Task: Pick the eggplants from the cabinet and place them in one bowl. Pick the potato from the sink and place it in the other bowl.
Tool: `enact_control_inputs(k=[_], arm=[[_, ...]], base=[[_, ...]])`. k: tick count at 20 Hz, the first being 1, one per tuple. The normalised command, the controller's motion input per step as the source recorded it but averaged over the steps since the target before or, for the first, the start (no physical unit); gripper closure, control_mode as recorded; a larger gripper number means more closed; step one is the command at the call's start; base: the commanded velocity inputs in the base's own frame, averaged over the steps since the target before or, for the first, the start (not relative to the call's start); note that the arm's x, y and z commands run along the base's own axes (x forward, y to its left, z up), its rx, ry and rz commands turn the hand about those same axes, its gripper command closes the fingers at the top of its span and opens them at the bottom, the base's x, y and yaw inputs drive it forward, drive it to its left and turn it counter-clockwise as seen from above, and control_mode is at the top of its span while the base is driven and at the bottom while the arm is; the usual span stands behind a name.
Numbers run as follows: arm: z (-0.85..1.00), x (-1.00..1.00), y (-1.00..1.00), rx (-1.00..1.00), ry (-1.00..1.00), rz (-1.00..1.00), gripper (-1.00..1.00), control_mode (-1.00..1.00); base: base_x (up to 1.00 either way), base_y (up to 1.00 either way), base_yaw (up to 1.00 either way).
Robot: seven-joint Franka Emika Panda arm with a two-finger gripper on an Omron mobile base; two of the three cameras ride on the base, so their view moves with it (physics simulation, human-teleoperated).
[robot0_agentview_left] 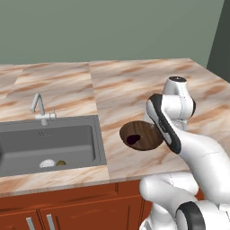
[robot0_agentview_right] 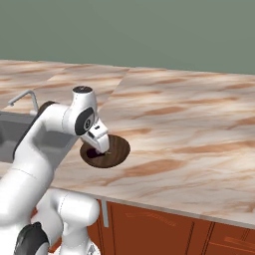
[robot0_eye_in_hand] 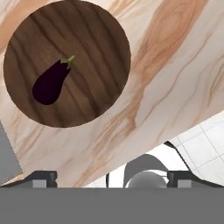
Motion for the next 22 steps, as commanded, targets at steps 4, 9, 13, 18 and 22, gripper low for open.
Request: enact_control_inputs(k=[4,9,13,18,22], arm=[[0.17,-0.44,-0.02,0.00,-0.13,0.12,-1.00,-1.00],[0.21,-0.37,-0.01,0.00,-0.11,0.13,-1.00,-1.00],[0.22,-0.34,-0.01,-0.04,-0.08,0.06,-1.00,-1.00],[0.22,-0.28,0.00,-0.08,-0.04,0.02,-1.00,-1.00],[0.22,-0.22,0.00,-0.06,0.00,0.00,-1.00,-1.00]], base=[[0.00,0.00,0.00],[0.00,0.00,0.00],[0.00,0.00,0.00],[0.00,0.00,0.00],[0.00,0.00,0.00]])
